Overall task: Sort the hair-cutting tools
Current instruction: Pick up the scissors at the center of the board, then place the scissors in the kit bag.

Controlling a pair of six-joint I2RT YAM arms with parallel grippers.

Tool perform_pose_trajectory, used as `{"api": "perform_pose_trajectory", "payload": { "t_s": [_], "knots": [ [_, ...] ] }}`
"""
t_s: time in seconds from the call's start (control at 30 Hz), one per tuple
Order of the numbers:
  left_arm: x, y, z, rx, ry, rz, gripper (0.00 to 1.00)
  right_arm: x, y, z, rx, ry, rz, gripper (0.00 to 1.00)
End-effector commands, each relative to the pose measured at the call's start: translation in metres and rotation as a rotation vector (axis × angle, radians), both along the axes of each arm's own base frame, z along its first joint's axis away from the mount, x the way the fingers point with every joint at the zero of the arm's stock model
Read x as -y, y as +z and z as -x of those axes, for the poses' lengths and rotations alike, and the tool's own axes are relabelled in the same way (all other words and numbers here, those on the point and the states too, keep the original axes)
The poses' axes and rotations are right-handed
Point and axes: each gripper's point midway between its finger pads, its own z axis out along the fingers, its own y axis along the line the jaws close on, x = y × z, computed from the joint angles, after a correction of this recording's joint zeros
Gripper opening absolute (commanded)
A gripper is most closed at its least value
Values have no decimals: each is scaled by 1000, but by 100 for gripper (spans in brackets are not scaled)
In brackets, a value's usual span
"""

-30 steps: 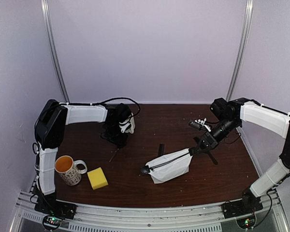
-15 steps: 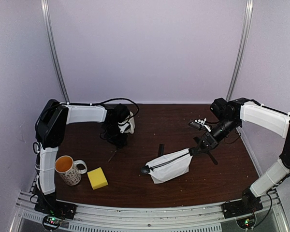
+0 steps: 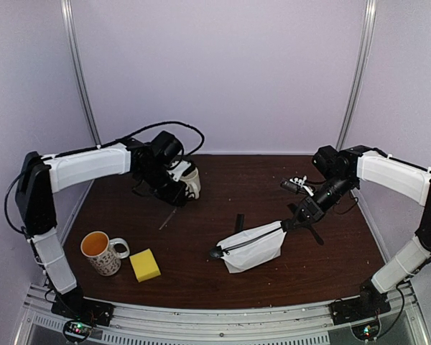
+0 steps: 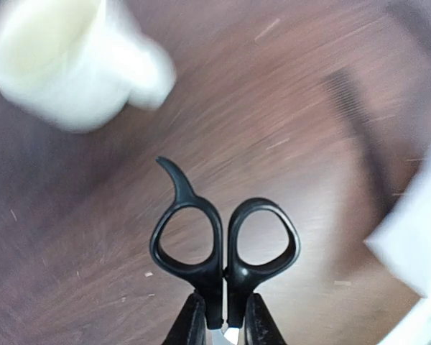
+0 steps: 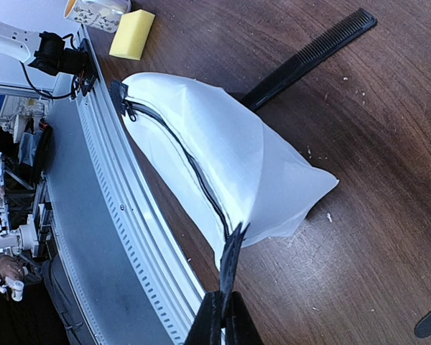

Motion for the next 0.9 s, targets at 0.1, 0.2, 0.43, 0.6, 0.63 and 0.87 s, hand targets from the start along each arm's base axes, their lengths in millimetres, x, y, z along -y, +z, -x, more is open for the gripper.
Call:
{"api": "perform_pose_trajectory", "payload": {
  "t_s": [0.1,0.2,0.43,0.6,0.63,0.87],
  "knots": [
    [113,140,72,356,-504,549,5,1,1,-1,4,4,-2,2],
    [153,172,103,432,-667,775,6,1,0,-1,-3,9,-1,2],
    [211,158,139,395,-901,914,3,-1,2,-1,-12,14,-10,2],
    [230,128,139,380,-972,917,3,-2,1,0,-30,20,-17,2],
    [233,125,138,371,-980,916,3,-2,1,1,-34,20,-17,2],
    [247,96,133,314,-999,897,3,-2,5,2,-29,20,-24,2]
  ]
}}
